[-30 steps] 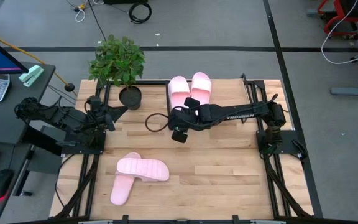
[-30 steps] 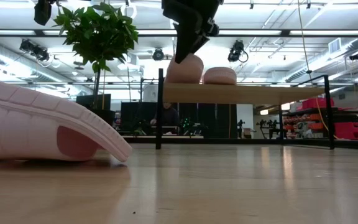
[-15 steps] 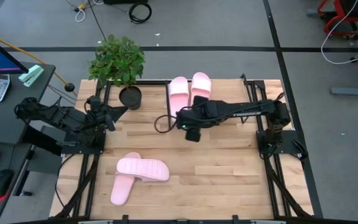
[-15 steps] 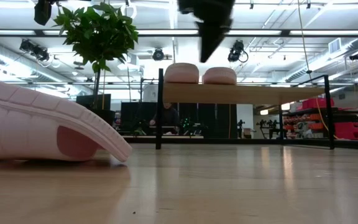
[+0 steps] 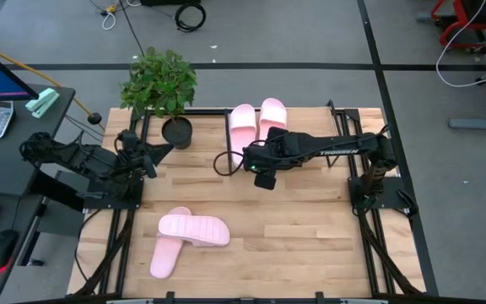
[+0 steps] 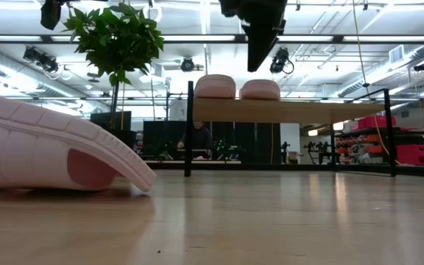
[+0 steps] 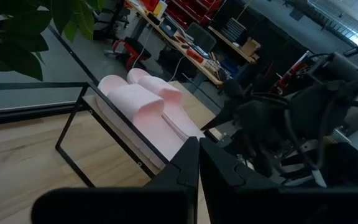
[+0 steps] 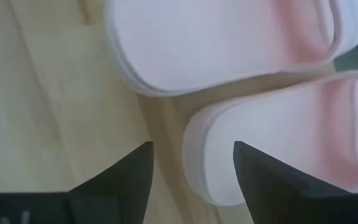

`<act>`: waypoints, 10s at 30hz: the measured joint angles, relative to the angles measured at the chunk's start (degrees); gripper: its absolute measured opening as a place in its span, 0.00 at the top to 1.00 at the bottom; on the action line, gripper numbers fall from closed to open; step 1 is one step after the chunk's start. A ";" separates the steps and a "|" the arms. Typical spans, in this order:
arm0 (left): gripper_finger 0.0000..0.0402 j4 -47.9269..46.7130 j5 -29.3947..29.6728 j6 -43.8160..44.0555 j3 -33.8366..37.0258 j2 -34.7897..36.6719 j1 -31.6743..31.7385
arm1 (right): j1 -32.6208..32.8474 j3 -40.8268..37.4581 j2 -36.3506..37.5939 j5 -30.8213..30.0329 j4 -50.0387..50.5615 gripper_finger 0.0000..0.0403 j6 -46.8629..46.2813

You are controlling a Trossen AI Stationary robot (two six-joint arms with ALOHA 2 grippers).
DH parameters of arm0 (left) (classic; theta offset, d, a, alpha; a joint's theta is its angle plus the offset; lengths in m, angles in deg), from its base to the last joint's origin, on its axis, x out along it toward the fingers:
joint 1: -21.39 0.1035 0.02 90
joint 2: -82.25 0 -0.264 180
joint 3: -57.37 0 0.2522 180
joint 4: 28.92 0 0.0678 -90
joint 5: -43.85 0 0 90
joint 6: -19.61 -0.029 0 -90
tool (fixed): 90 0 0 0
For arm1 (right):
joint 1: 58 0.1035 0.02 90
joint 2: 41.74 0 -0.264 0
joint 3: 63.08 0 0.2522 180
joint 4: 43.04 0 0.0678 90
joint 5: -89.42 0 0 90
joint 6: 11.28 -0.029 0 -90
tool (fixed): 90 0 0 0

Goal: Pick and place slides into the shelf
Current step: Adjust the right pink slide on the shelf, then put the right pink slide on the shelf

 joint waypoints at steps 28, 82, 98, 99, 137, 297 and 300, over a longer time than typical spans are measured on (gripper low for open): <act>0.95 -0.55 -0.01 -0.15 0.00 0.00 0.00 | -1.29 -7.35 0.09 2.32 -4.55 0.95 2.80; 0.94 -1.43 1.08 -0.56 0.00 -0.01 0.02 | 1.95 -5.69 0.87 5.44 -5.57 0.88 11.68; 0.94 -2.18 1.06 -0.43 0.00 -0.02 0.01 | 0.28 -5.69 0.87 4.45 -5.56 0.61 13.51; 0.94 -2.18 1.06 -0.43 0.00 -0.01 0.02 | -0.02 -5.69 0.87 4.45 -5.52 0.61 13.73; 0.91 -3.04 2.50 -0.58 0.00 -0.10 0.02 | -0.76 -5.45 4.15 7.07 -8.11 0.53 15.85; 0.22 -32.48 -29.26 -4.93 -23.80 -65.68 -23.16 | 40.22 -28.90 6.80 -3.67 -40.61 0.56 -48.71; 0.24 -32.97 -28.48 -4.74 -22.48 -65.66 -22.71 | 40.20 -28.90 6.80 -3.67 -40.61 0.56 -48.71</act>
